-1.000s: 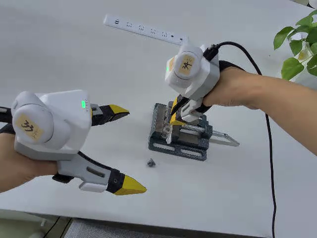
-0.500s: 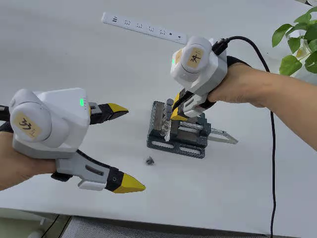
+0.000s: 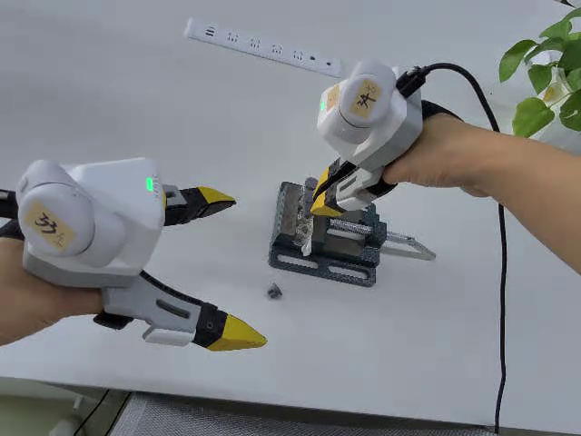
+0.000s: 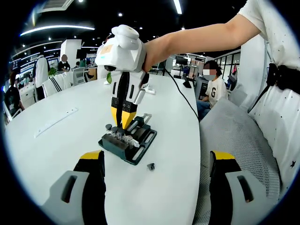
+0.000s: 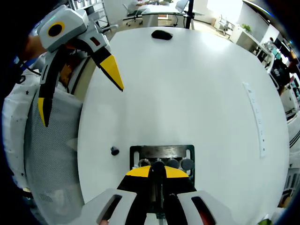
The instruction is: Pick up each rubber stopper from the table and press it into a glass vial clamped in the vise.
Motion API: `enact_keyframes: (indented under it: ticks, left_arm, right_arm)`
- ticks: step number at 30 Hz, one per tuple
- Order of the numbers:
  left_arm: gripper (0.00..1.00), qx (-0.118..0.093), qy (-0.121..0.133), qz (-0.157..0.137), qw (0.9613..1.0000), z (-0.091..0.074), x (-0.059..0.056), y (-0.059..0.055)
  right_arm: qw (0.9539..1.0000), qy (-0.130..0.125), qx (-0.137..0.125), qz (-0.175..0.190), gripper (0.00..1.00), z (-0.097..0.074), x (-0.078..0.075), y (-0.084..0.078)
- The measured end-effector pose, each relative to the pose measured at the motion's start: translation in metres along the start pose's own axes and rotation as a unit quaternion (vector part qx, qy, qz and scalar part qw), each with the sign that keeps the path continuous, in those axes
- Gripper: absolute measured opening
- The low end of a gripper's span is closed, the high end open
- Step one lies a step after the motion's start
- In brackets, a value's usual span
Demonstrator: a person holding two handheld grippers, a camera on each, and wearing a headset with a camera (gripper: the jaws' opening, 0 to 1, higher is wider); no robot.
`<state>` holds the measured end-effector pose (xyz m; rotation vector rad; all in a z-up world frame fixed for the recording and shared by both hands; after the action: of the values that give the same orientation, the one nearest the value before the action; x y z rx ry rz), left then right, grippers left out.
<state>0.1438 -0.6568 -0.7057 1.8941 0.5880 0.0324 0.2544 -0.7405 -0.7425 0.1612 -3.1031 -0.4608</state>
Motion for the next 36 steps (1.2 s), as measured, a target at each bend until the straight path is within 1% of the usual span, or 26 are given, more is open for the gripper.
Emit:
enact_keyframes:
  ticks: [11,16,19,21,23,25,28,36]
  left_arm:
    - [0.92,-0.002,0.002,-0.004,1.0,-0.0005,0.0012,-0.0002]
    - [0.92,-0.002,0.002,-0.005,1.0,-0.0006,0.0018,-0.0009]
    - [0.91,-0.002,0.002,-0.006,1.0,-0.0007,0.0018,-0.0007]
    - [0.91,-0.002,0.002,-0.006,1.0,-0.0006,0.0015,-0.0007]
    - [0.91,-0.003,0.002,-0.006,1.0,-0.0004,0.0015,-0.0004]
    - [0.91,-0.004,0.002,-0.007,1.0,-0.0002,0.0011,0.0003]
    - [0.91,-0.003,0.001,-0.006,1.0,0.0001,0.0014,0.0001]
    - [0.91,-0.005,0.001,-0.005,1.0,-0.0007,0.0026,0.0014]
  right_arm:
    - [1.0,0.004,0.001,-0.002,0.03,0.0037,0.0009,-0.0006]
    - [1.0,0.006,0.005,-0.003,0.03,0.0049,0.0018,-0.0016]
    - [1.0,0.006,0.001,0.0,0.02,0.0055,0.0008,-0.001]
    - [1.0,0.006,0.005,-0.004,0.02,0.007,0.0004,-0.0023]
    - [0.9999,0.01,0.001,0.001,0.02,0.0079,0.0007,-0.0018]
    - [1.0,0.008,0.002,-0.001,0.03,0.0074,-0.0011,-0.0025]
    - [0.9999,0.011,-0.001,0.002,0.02,0.0083,-0.0026,-0.0019]
    - [0.9999,0.016,-0.003,0.006,0.02,0.0083,-0.0022,-0.0018]
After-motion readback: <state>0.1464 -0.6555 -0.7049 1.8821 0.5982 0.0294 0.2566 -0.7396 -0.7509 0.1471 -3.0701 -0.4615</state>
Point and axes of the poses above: the centre of the closed fingertips' face, and the gripper's own axes: z roughly forward along the fingers, x roughly to its left, y roughly out of its top, the point moved 3 cm from there along -z, roughly backward along the fingers, and after that the axes turned 8 degrees about -z, right-handed, at the moved point
